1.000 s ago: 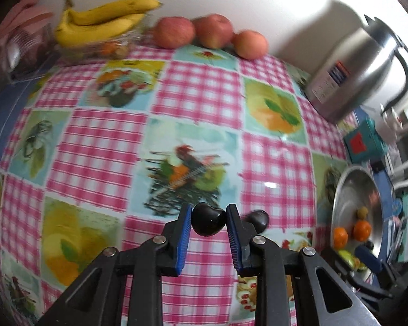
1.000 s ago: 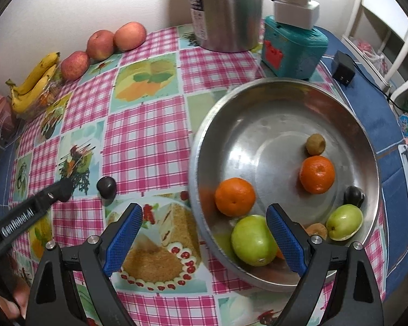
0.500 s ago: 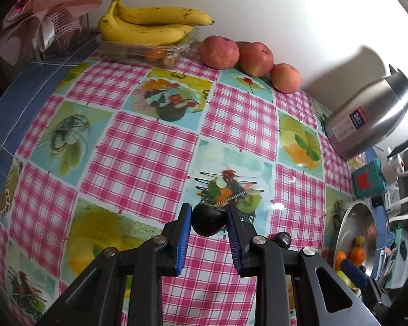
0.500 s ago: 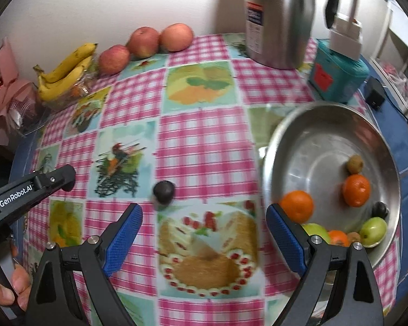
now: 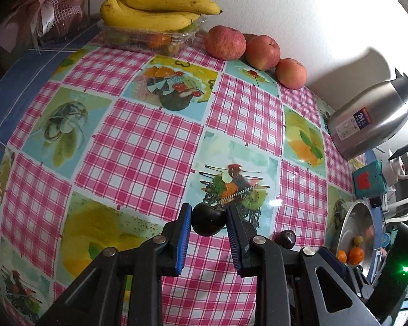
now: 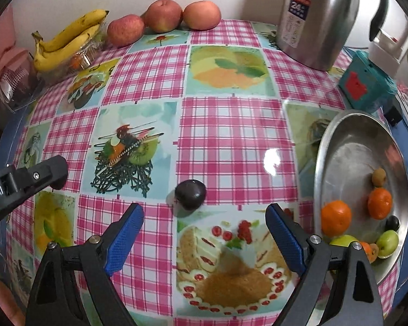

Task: Organize fruits
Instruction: 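Grasp the last dark plum with the right tool while the left tool holds its plum, then carry the plum in the right tool over the bowl while the left tool carries its plum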

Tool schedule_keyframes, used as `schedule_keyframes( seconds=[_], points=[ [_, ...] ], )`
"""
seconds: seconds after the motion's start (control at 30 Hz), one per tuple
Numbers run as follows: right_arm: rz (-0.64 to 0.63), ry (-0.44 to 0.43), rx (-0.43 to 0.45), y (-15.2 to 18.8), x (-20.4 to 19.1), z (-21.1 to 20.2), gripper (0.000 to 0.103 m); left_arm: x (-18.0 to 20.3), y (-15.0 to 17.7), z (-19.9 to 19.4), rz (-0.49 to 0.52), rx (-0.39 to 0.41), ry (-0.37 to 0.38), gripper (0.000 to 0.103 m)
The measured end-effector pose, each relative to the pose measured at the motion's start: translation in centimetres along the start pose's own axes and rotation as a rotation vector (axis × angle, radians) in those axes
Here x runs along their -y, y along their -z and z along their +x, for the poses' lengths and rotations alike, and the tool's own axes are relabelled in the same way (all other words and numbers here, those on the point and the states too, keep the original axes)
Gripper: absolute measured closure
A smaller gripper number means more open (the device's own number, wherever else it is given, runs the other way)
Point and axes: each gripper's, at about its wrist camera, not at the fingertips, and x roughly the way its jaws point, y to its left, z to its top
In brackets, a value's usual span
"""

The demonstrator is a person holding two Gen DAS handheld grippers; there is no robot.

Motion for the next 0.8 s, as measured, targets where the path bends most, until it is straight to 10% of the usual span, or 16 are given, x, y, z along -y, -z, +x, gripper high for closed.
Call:
schedule_keyframes(
  seconds=[0.8],
  points=[
    [0.013,-0.033,-0.02,-0.9,-0.8,2.0,0.076,-0.2,-0.1,0.5,-0.013,-0.012,0.007,0.075]
  ],
)
